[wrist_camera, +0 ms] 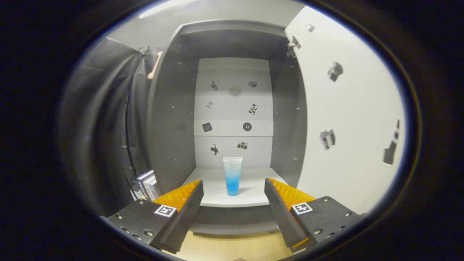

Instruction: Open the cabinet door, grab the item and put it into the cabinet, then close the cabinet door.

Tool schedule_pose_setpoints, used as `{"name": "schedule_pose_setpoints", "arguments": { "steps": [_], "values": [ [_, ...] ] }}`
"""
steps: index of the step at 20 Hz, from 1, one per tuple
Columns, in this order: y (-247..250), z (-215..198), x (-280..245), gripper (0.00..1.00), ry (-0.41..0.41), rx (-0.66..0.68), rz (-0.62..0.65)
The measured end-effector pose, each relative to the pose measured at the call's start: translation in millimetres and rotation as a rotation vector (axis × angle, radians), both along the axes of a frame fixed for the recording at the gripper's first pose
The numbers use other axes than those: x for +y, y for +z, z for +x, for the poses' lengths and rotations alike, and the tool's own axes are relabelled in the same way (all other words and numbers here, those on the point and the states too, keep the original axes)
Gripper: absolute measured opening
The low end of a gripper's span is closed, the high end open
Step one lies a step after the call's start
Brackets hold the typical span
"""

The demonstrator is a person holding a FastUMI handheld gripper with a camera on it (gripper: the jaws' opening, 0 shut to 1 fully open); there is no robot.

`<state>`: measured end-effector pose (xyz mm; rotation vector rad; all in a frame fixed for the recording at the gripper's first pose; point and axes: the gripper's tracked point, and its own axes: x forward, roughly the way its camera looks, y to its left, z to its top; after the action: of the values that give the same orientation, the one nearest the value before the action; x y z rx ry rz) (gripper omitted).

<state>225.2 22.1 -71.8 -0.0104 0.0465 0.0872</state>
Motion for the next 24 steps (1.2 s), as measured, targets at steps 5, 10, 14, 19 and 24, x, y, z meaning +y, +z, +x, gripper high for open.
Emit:
{"name": "schedule_pose_setpoints", "arguments": {
  "steps": [5, 10, 14, 19, 24],
  "values": [
    [6, -98, -28, 1.00, -0.059, 0.006, -0.012],
    [14, -186, -77, 1.00, -0.144, 0.013, 0.011],
    [21, -246, -146, 1.00, -0.265, 0.020, -0.001],
    [19, -264, -227, 1.00, -0.383, 0.029, 0.027],
    [18, -244, -294, 1.00, -0.399, 0.037, 0.060]
  ]
}}
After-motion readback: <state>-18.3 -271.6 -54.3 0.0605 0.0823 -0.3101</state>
